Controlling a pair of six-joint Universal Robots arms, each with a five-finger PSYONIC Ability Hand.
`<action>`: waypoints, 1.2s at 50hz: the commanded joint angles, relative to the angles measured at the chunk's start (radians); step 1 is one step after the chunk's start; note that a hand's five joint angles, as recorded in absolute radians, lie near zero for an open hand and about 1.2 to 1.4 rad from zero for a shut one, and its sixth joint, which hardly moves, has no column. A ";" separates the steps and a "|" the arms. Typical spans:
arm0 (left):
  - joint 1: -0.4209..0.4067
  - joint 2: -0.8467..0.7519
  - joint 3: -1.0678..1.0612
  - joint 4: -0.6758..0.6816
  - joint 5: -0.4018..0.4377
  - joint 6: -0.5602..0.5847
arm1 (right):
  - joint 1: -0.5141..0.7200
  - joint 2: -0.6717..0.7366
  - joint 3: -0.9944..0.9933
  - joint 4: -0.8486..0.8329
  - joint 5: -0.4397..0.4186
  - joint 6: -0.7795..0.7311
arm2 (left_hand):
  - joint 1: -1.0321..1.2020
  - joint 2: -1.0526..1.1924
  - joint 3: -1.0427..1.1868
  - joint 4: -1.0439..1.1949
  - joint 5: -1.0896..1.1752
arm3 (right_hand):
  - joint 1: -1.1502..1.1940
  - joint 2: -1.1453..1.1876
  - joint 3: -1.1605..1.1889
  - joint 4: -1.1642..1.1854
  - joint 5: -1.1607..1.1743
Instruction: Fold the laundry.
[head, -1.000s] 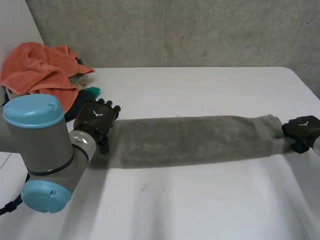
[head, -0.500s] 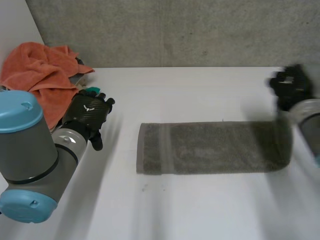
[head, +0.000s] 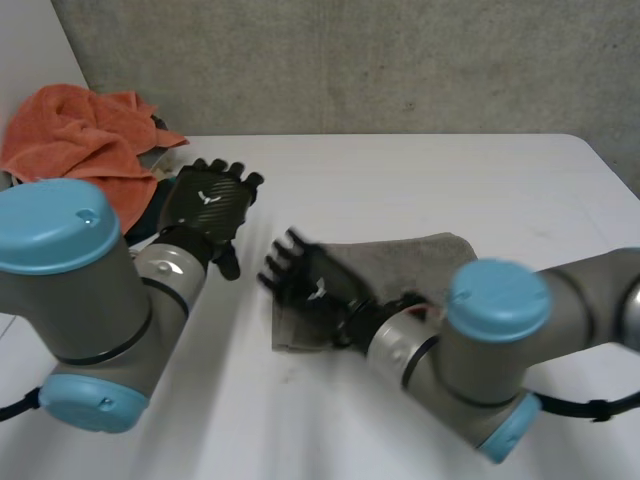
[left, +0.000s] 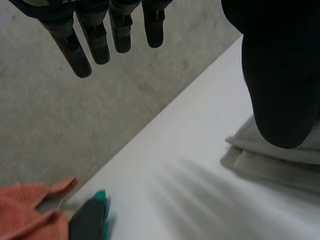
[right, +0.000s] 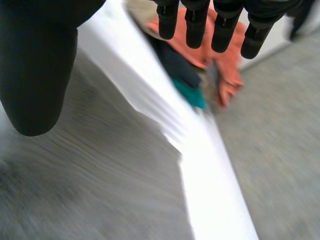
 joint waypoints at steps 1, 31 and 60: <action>-0.087 -0.094 0.104 0.051 0.004 -0.037 | -0.231 -0.215 0.087 0.057 0.068 0.325 | -0.016 -0.030 -0.037 -0.026 -0.046 | -0.055 -0.046 -0.050 -0.057 -0.056; -0.133 -0.032 0.039 0.038 0.020 -0.058 | -0.230 -0.225 0.112 0.102 0.338 0.072 | -0.016 -0.030 -0.037 -0.026 -0.046 | 1.166 1.176 1.171 1.164 1.165; -0.148 -0.135 0.191 0.031 0.029 -0.265 | -0.251 -0.249 0.023 0.232 0.117 0.743 | 0.035 0.021 0.014 0.024 0.004 | -0.055 -0.046 -0.050 -0.057 -0.056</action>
